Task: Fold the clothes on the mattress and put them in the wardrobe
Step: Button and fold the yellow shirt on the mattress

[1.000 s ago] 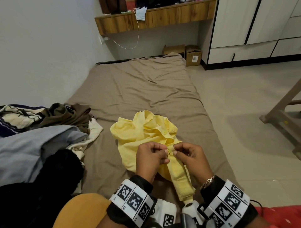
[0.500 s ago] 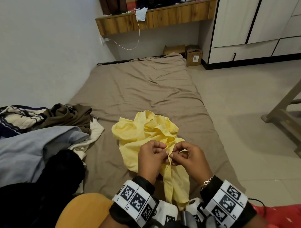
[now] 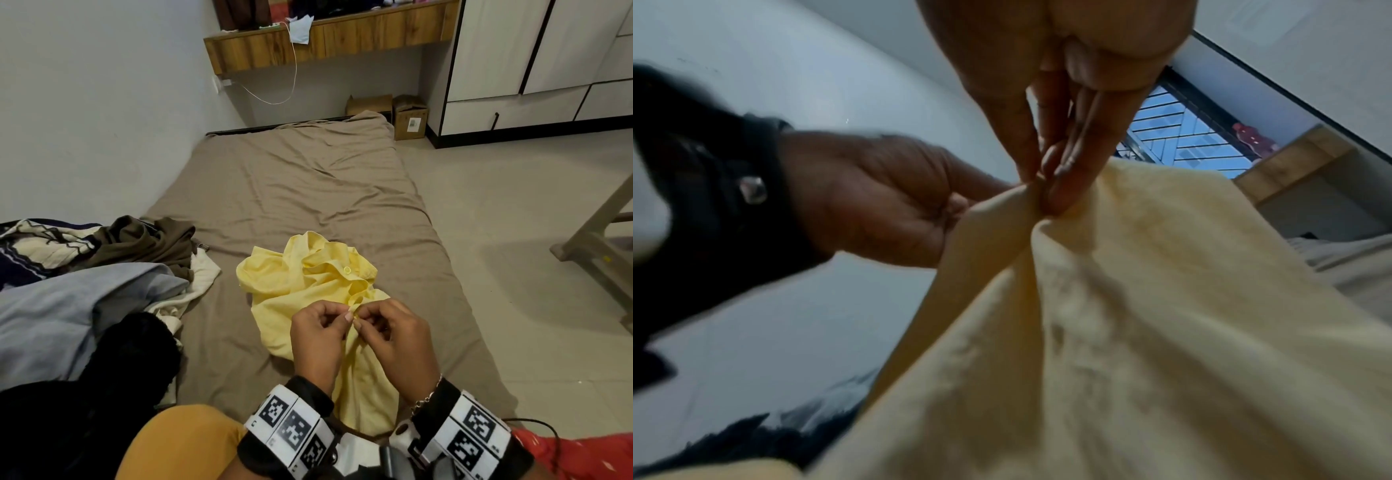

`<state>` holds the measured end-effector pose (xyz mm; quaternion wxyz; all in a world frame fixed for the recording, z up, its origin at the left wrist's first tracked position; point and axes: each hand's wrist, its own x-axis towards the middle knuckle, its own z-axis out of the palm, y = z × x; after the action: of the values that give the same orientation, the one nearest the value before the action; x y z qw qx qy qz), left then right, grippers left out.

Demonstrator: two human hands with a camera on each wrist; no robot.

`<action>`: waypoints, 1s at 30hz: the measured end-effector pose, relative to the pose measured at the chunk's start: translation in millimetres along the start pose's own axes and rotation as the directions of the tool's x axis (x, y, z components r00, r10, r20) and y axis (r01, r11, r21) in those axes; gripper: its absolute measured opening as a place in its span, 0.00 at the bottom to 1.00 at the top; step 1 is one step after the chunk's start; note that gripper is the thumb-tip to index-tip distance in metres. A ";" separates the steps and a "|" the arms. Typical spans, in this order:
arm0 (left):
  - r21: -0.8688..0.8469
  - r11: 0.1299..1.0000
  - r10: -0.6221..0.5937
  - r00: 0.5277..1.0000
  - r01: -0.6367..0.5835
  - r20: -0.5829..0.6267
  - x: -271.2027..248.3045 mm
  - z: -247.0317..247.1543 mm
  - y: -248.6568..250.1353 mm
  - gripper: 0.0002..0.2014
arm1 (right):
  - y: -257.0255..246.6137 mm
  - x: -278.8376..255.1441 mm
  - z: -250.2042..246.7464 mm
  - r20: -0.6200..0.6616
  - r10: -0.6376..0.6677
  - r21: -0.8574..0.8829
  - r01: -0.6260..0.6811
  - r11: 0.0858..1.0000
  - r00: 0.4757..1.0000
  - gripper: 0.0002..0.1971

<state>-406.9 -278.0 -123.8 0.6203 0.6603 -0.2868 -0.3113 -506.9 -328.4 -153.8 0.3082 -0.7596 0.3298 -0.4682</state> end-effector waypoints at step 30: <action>0.248 0.968 -0.126 0.795 -0.031 0.593 51.2 -88.8 22.9 0.10 | -20.4 58.0 19.9 0.651 0.455 0.210 -0.721 0.661 0.607 0.06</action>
<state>-305.8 -261.8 -100.5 0.4017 0.6049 -0.4890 -0.4833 -464.4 -358.8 -115.8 0.6968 -0.6070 0.3465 -0.1611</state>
